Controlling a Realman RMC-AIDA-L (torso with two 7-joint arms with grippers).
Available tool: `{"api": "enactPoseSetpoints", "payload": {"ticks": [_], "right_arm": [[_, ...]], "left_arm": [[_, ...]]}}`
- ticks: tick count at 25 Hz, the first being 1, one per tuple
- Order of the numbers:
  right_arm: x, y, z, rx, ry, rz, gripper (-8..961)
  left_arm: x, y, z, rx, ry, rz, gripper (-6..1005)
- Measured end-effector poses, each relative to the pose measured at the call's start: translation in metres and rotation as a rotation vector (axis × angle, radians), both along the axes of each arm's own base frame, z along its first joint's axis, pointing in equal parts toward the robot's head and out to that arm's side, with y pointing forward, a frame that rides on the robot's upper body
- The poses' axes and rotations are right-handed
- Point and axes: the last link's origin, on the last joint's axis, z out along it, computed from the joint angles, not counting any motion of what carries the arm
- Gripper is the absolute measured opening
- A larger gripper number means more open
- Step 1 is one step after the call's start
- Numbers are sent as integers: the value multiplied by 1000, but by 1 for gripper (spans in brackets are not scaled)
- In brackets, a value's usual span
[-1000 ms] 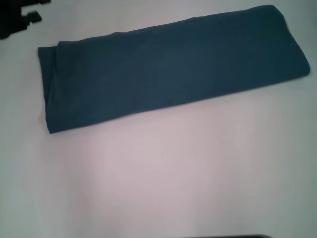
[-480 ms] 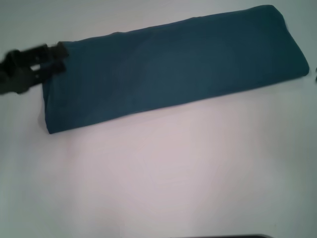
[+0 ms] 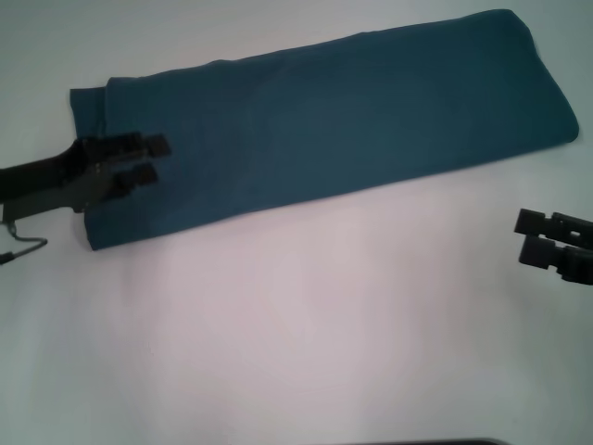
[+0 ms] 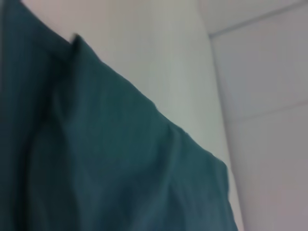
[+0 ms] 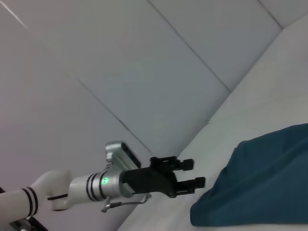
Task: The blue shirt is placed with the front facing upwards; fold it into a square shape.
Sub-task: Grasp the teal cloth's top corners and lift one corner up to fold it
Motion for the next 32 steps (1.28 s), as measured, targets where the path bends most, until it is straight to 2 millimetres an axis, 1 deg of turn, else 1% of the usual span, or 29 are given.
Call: {"api": "enactPoseSetpoints", "payload": {"ticks": [2,3,4,11,17,22,25,28,32], "right_arm": [[-1,2,-1,2,4,12,926],[-2,3,-1,2,4,15,926],[-2,4,-1,3,6,14,926],[-5,9,1,-2,16,9,926],[-6,13,3,-7,27,-3,925],[-8,15,2,-6,30,0,925],[-8,16,3,-7,31,3,925],[-9,16,3,-7,31,7,924],[-9,17,3,-11,27,10,924]], "left_arm": [[-1,2,-1,11,5,16,580],[-2,7,-2,29,15,44,580],[-6,17,-4,61,40,105,580],[-19,31,-9,115,106,222,580],[-31,31,-12,98,158,299,579],[-34,30,-6,113,150,315,578],[-26,29,6,115,94,275,578],[-17,27,23,108,44,220,578],[-9,30,55,58,73,112,579]]}}
